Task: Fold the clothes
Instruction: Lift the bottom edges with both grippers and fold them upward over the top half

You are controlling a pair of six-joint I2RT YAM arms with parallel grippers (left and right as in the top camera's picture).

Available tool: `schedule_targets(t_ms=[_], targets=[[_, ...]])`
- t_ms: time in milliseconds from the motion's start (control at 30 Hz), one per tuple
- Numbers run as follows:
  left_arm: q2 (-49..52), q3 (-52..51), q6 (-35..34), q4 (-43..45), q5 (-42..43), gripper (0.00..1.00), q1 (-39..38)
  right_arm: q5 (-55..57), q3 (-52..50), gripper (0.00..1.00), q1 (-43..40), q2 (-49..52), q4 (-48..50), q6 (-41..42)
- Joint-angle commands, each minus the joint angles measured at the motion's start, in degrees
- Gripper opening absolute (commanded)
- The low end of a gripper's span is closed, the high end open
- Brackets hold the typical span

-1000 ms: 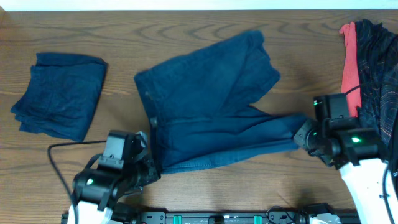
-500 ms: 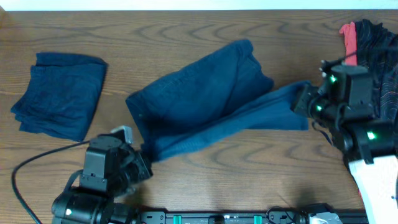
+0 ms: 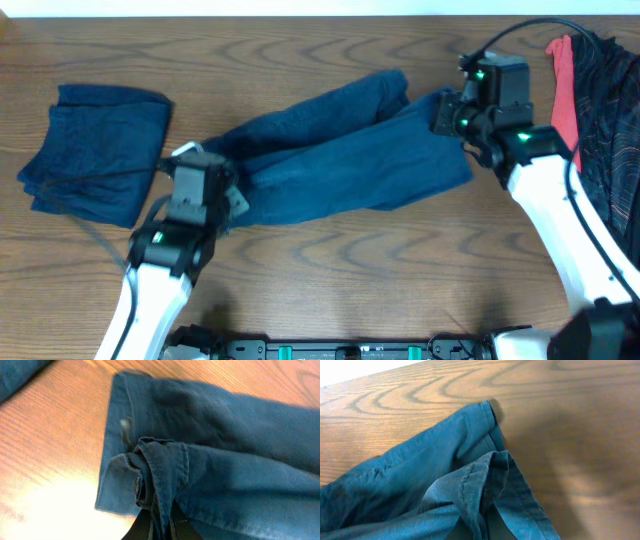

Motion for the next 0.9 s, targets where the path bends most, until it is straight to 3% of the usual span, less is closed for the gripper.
schedule_targets(t_ms=[0,200,400,500,533,633,733,767,867], targets=[[6.1,-0.2,-3.3,4.3,-9.0,0.06,3.3,4.5,1.2,0.01,0.0,3.2,3.0,-2.1],[16.1,-0.2,-3.2,18.3,-9.0,0.06,5.3,4.5,1.2,0.01,0.6,9.3,8.0,-2.1],[23.0,-0.2,-3.2,26.5,-9.1,0.07,5.3,4.3,1.2,0.05,1.7,14.6,13.0,-2.1],[25.4,-0.2,-3.2,29.4,-9.0,0.08,5.3,4.0,1.2,0.15,2.3,17.0,17.7,-2.1],[26.3,-0.2,-3.2,30.7,-9.1,0.14,5.3,3.9,1.2,0.22,2.6,18.0,20.2,-2.1],[27.8,-0.2,-3.3,34.7,-9.5,0.17,5.9,3.9,1.2,0.27,3.5,20.5,27.2,-2.1],[28.1,-0.2,-3.3,40.5,-9.5,0.34,7.3,3.9,1.2,0.45,4.0,22.8,33.9,-2.1],[28.1,-0.2,-3.3,41.9,-9.4,0.39,7.6,3.9,1.2,0.48,4.0,23.0,34.3,-2.1],[27.5,-0.2,-2.9,42.8,-6.2,0.39,8.8,4.0,1.2,0.59,3.6,22.1,31.6,-2.2]])
